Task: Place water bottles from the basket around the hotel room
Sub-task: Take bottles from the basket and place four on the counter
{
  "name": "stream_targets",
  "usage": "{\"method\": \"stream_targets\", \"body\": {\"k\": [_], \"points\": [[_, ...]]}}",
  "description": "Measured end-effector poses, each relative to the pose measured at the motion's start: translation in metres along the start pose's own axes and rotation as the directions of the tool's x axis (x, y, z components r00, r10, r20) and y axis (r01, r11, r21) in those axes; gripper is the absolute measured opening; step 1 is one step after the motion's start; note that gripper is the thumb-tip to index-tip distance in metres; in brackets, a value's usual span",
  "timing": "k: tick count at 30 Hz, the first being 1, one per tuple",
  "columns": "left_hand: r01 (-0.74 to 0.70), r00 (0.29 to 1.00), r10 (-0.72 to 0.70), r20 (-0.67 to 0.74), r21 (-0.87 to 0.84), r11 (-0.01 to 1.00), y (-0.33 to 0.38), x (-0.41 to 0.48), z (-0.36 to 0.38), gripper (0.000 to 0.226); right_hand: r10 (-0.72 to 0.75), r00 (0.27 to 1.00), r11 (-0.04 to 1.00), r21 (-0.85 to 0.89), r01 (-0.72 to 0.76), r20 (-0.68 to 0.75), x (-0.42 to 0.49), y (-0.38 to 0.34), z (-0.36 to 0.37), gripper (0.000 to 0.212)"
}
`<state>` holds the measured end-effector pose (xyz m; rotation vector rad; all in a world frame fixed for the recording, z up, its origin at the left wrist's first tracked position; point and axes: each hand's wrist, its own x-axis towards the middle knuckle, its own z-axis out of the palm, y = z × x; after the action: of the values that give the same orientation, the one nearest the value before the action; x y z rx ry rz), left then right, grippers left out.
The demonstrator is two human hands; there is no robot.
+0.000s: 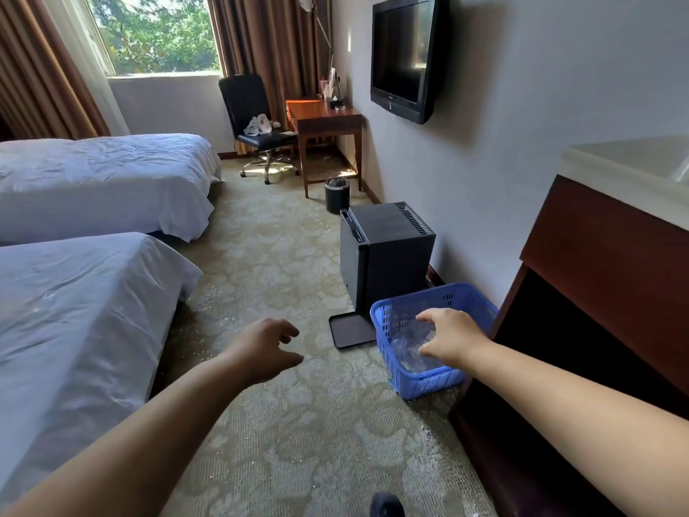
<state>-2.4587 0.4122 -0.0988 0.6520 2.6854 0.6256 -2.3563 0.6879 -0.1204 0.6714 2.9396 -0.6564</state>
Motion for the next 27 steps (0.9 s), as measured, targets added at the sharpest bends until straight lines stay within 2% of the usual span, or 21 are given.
{"method": "stream_targets", "body": {"k": [9,14,22,27], "points": [[0.027,0.999,-0.026,-0.028,0.049,0.998,0.007,0.134,-0.023,0.050,0.001,0.999,1.000,0.006,-0.001,0.047,0.134,0.006,-0.013,0.059],[-0.002,0.999,0.000,0.038,0.055,0.998,0.028,0.219,-0.028,0.050,0.023,0.996,1.000,0.009,-0.024,0.084,0.207,0.017,-0.029,0.059],[-0.094,0.992,0.089,0.088,0.048,0.994,0.066,0.332,-0.022,0.049,0.096,0.990,0.991,0.080,-0.104,0.101,0.289,0.053,-0.046,0.062],[-0.189,0.970,0.173,0.169,0.078,0.979,0.094,0.389,-0.010,0.049,0.175,0.981,0.976,0.121,-0.184,0.080,0.315,0.076,-0.052,0.063]]}}
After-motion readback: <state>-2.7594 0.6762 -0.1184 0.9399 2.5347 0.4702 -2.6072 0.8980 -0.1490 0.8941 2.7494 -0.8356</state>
